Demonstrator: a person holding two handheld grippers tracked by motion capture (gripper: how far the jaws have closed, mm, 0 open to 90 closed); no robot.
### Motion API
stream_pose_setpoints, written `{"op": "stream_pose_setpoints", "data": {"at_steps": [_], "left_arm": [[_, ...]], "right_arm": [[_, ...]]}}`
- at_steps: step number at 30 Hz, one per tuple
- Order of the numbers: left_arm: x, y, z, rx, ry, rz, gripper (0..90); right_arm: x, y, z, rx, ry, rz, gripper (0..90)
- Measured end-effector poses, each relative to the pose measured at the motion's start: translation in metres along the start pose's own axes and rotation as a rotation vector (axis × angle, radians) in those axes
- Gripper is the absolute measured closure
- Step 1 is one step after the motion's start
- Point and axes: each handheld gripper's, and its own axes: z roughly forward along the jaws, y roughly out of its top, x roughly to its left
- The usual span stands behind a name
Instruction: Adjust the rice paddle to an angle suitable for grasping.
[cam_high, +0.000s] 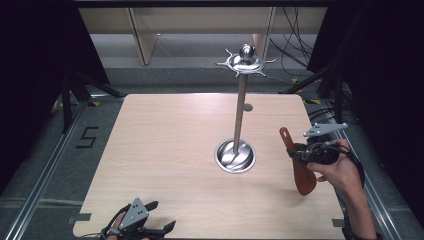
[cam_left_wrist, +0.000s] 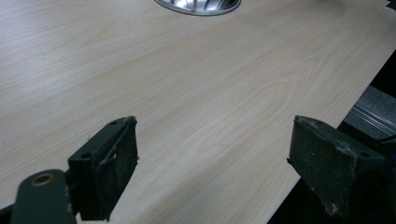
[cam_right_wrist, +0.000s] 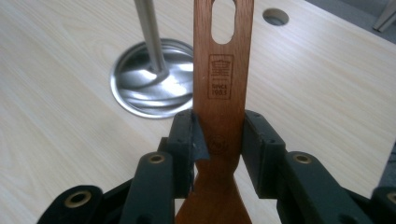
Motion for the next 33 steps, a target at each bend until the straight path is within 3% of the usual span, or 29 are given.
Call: {"op": "stream_pose_setpoints", "data": {"at_steps": [1, 3, 5, 10, 13, 15, 16, 17, 21, 26, 29, 30, 31, 33], "left_arm": [[0.0, 0.0, 0.0, -0.001, -0.001, -0.001, 15.0], [0.001, 0.0, 0.0, 0.006, 0.003, 0.008, 14.9], [-0.001, 0.0, 0.0, -0.008, 0.002, -0.011, 15.0], [0.0, 0.0, -0.001, 0.003, 0.005, 0.001, 15.0], [-0.001, 0.0, 0.0, -0.008, -0.002, -0.01, 15.0], [0.0, 0.0, 0.0, -0.005, 0.003, -0.006, 15.0], [0.0, 0.0, 0.0, -0.01, 0.001, -0.011, 15.0], [-0.001, 0.0, 0.0, -0.008, -0.003, -0.012, 15.0], [0.001, 0.0, -0.001, 0.003, 0.005, -0.001, 15.0], [-0.001, 0.0, 0.0, -0.009, -0.002, -0.01, 14.9], [0.0, 0.0, 0.0, -0.008, -0.005, 0.008, 15.0], [0.001, 0.0, -0.001, 0.001, 0.0, 0.016, 15.0], [0.0, 0.0, 0.0, -0.001, 0.001, -0.002, 15.0], [-0.001, 0.0, 0.0, -0.007, -0.005, -0.006, 15.0]], "right_arm": [[0.002, 0.005, -0.003, -0.031, 0.0, 0.01, 67.1], [0.003, 0.007, -0.004, -0.028, 0.005, 0.013, 67.1], [0.007, 0.013, -0.006, -0.089, 0.012, 0.015, 67.1], [0.012, 0.022, -0.012, -0.119, 0.03, 0.012, 67.1], [0.015, 0.027, -0.014, -0.172, 0.029, 0.006, 67.1], [0.016, 0.03, -0.018, -0.172, 0.042, 0.005, 67.1], [0.018, 0.032, -0.018, -0.198, 0.041, 0.006, 67.1], [0.018, 0.034, -0.021, -0.181, 0.056, -0.008, 67.1], [0.021, 0.039, -0.026, -0.233, 0.052, -0.02, 67.1], [0.024, 0.047, -0.035, -0.256, 0.062, -0.04, 67.1], [0.027, 0.051, -0.04, -0.277, 0.061, -0.031, 67.1], [0.026, 0.053, -0.042, -0.266, 0.062, -0.06, 67.1], [0.028, 0.054, -0.043, -0.281, 0.062, -0.037, 67.1], [0.027, 0.057, -0.045, -0.296, 0.058, -0.07, 67.1]]}}
